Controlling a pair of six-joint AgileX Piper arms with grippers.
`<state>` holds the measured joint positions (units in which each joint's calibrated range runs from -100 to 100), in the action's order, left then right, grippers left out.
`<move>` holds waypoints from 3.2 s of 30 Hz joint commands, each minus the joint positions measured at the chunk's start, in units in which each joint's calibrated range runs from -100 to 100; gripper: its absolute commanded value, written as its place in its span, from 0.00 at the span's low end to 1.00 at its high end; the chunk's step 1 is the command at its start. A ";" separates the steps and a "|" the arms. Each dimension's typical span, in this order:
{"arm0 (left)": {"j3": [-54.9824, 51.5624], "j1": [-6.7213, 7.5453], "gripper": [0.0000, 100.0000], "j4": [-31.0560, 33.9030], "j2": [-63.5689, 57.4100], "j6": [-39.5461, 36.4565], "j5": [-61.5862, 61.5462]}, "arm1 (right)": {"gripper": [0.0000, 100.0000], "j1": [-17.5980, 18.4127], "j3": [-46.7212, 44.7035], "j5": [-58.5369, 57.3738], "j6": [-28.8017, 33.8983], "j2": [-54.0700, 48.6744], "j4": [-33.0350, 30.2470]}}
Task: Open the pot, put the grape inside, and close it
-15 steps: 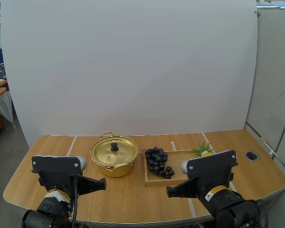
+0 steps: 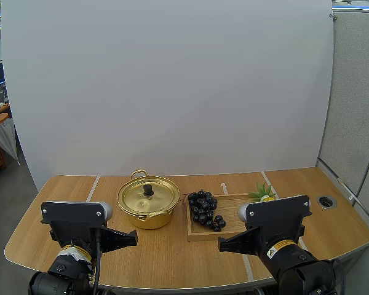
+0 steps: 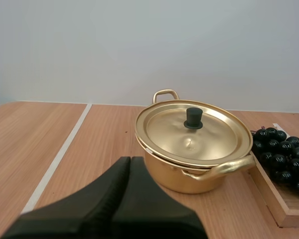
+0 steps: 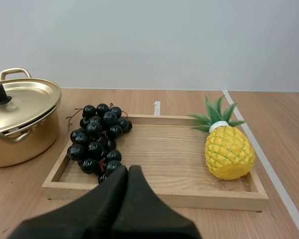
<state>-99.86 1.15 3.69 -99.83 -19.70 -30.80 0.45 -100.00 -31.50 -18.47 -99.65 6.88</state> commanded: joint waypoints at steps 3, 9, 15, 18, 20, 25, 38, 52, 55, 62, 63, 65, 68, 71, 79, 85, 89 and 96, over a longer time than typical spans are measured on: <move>-0.14 0.07 0.00 0.89 -0.17 -0.70 0.75 | 0.00 -0.16 0.00 0.30 -0.43 -0.35 0.47; -0.14 0.07 0.00 0.89 -0.17 -0.70 0.75 | 0.00 -0.16 0.00 0.30 -0.43 -0.35 0.58; -0.14 0.07 0.00 0.89 -0.17 -0.70 0.75 | 0.00 -0.16 0.00 0.30 -0.43 -0.35 0.58; -0.14 0.07 0.00 0.89 -0.17 -0.33 0.78 | 0.00 -0.16 0.00 0.11 -0.43 -0.35 1.18; -0.14 0.07 0.00 0.89 -0.17 0.51 0.78 | 0.00 -0.16 0.00 -0.34 -0.43 -0.35 1.87; 4.70 0.07 0.00 0.89 -0.17 4.33 -4.09 | 0.00 -0.16 4.30 -4.19 -0.43 -0.35 1.43; 28.58 0.07 0.00 0.89 -0.17 8.67 -15.33 | 0.00 -0.16 27.14 -16.94 -0.43 -0.35 -1.13; 39.34 0.07 0.00 0.89 6.10 9.98 -38.43 | 0.00 -0.16 39.77 -41.92 -0.43 7.06 -1.32; 41.38 0.07 0.00 0.89 11.32 9.98 -40.99 | 0.00 -0.16 42.73 -46.66 -0.43 13.29 -1.55; 46.24 0.07 0.00 0.89 24.21 9.04 -48.11 | 0.00 -0.16 48.59 -55.53 0.27 25.25 -1.55; 46.63 0.07 0.00 0.89 26.46 9.04 -47.51 | 0.00 -0.16 48.99 -55.53 0.27 27.16 -1.55; 46.63 0.07 0.00 0.89 29.31 9.04 -45.91 | 0.00 -0.16 48.99 -55.53 0.27 31.00 -1.55; 46.63 0.07 0.00 0.89 33.32 9.04 -45.10 | 0.00 -0.16 48.99 -54.56 0.27 34.57 -1.89; 46.63 0.07 0.00 0.89 36.15 9.04 -44.89 | 0.01 -0.16 48.99 -54.33 0.27 36.91 -2.10; 46.63 0.07 0.48 0.89 39.85 9.04 -44.49 | 0.94 -0.16 48.99 -54.33 0.27 37.87 -2.10; 46.63 0.07 1.00 0.89 39.98 12.99 -44.14 | 1.00 -0.16 48.99 -54.33 0.27 37.87 -2.10; 46.63 0.07 1.00 0.89 39.98 16.21 -42.21 | 1.00 -0.16 48.99 -54.33 0.27 37.87 -2.10; 46.63 0.07 1.00 -7.08 41.59 30.28 -40.03 | 1.00 -0.16 48.99 -54.17 0.27 37.87 -2.10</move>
<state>-53.70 1.15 1.53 -59.50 4.90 -72.59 0.45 -51.52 -86.48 -18.06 -61.75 5.18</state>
